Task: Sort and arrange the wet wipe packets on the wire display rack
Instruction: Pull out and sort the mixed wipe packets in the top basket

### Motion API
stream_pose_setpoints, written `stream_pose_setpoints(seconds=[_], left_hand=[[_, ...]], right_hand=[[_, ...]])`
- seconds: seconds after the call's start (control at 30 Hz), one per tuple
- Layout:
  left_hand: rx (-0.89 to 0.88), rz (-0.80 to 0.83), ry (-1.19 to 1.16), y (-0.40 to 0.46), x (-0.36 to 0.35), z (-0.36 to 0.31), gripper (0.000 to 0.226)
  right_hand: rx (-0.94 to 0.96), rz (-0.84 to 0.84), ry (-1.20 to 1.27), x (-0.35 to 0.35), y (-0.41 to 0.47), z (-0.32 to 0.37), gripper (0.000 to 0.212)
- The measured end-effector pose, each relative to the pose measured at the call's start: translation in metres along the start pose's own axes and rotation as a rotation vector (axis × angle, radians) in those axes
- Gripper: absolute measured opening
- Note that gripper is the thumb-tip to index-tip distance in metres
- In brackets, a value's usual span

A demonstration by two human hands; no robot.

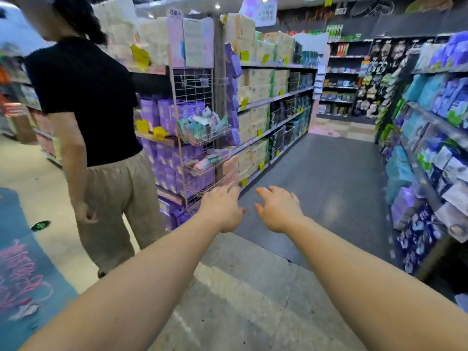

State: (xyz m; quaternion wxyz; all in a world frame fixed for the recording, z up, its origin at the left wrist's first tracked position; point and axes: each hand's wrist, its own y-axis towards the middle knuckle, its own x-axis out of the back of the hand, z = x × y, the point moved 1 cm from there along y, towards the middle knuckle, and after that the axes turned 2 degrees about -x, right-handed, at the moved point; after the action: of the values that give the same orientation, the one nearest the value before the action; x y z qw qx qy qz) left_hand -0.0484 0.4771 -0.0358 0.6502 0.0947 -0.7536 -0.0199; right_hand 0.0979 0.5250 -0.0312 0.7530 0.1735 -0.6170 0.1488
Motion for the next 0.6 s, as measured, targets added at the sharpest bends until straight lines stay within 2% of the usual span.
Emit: stream_pose_setpoints(seconds=[0.2, 0.6], left_hand=[[0.079, 0.005, -0.02, 0.119, -0.025, 0.056, 0.052], [0.085, -0.023, 0.0, 0.363, -0.017, 0.16, 0.063]], right_hand=[[0.074, -0.003, -0.001, -0.026, 0.14, -0.001, 0.046], [0.138, -0.04, 0.077, -0.028, 0.416, 0.015, 0.047]])
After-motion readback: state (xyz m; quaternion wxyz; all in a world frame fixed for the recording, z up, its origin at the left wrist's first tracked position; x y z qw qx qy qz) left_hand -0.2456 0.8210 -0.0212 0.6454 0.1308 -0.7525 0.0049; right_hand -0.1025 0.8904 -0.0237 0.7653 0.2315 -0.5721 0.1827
